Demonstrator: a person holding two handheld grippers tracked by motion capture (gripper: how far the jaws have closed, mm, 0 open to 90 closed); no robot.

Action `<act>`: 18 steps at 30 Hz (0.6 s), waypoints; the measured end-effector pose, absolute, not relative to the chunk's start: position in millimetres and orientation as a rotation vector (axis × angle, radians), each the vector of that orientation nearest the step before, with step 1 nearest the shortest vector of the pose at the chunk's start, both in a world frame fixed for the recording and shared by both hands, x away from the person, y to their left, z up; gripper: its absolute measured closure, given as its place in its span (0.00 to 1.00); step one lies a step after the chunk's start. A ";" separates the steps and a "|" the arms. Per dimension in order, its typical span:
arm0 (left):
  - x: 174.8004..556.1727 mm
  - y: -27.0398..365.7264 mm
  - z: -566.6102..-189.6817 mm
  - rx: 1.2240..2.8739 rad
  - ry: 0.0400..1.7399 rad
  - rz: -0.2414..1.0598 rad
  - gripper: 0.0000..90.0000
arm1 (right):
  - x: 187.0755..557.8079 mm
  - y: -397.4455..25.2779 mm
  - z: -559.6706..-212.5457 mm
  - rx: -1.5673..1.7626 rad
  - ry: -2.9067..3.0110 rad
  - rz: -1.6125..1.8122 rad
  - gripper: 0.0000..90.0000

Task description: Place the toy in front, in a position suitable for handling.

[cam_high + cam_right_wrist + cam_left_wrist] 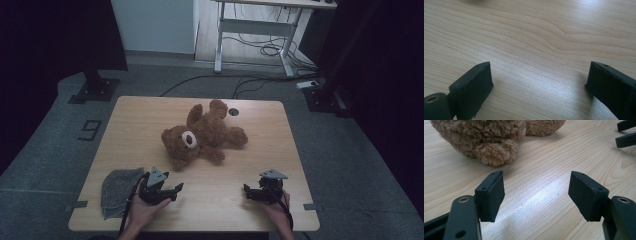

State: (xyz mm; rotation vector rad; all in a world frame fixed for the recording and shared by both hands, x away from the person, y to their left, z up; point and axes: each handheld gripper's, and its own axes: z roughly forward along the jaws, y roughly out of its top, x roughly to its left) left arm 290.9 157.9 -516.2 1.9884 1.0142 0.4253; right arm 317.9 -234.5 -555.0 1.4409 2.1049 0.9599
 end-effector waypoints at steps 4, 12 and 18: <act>291.0 155.7 -514.3 1.986 1.022 0.415 0.32 | 314.4 -237.5 -554.5 1.429 2.098 0.987 0.15; 302.3 147.6 -495.8 1.978 0.999 0.443 0.31 | 319.9 -235.7 -548.9 1.407 2.104 1.050 0.15; 318.9 141.5 -490.6 1.982 1.007 0.457 0.30 | 337.3 -224.3 -531.1 1.305 2.089 1.071 0.15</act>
